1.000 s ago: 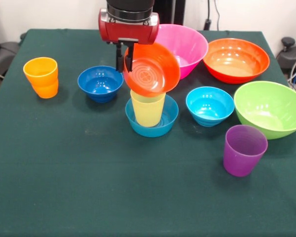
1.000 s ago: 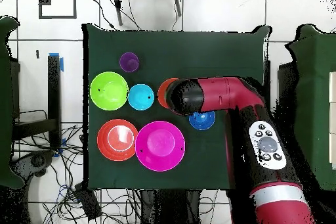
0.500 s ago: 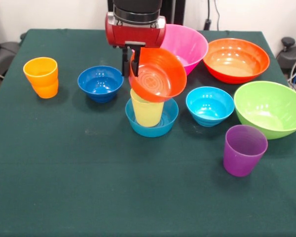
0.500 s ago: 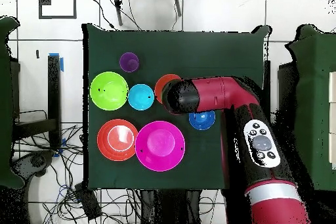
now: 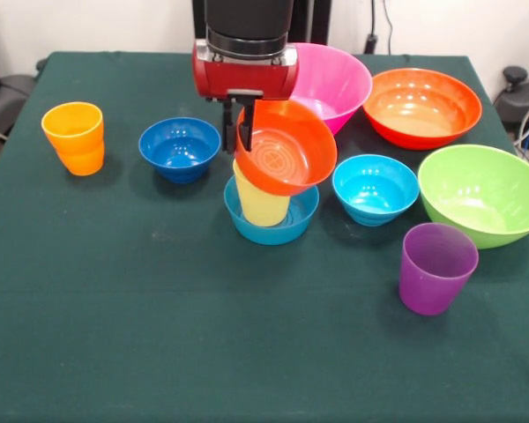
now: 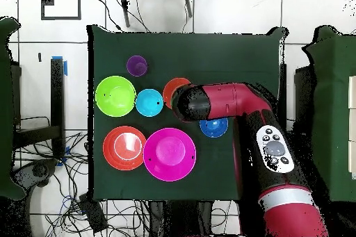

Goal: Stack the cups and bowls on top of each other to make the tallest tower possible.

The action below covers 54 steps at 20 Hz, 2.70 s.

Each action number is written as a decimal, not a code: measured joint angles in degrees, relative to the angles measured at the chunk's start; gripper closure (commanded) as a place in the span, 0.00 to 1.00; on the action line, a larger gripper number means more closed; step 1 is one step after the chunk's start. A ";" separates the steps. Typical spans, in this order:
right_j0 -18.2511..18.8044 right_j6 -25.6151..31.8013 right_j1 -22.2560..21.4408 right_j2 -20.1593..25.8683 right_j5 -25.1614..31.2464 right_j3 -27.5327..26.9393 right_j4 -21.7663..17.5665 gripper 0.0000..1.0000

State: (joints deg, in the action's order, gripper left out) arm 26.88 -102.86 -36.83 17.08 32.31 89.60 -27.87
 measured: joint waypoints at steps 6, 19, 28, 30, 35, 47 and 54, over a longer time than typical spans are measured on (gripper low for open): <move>0.00 0.00 0.44 -0.06 0.00 0.01 -0.01 1.00; 0.00 0.00 0.43 -0.09 0.00 0.00 0.00 1.00; 0.19 0.00 0.43 -0.08 0.00 0.00 0.00 1.00; 0.32 0.00 0.42 -0.08 0.00 -0.01 0.00 0.00; 0.33 0.00 0.42 -0.08 0.00 0.00 0.00 0.00; 0.35 0.00 0.42 -0.07 0.00 0.00 0.00 0.00; 0.35 0.00 0.42 -0.07 0.00 0.00 0.00 0.00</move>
State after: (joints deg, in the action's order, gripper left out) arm 27.24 -102.86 -36.41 17.01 32.31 89.60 -27.87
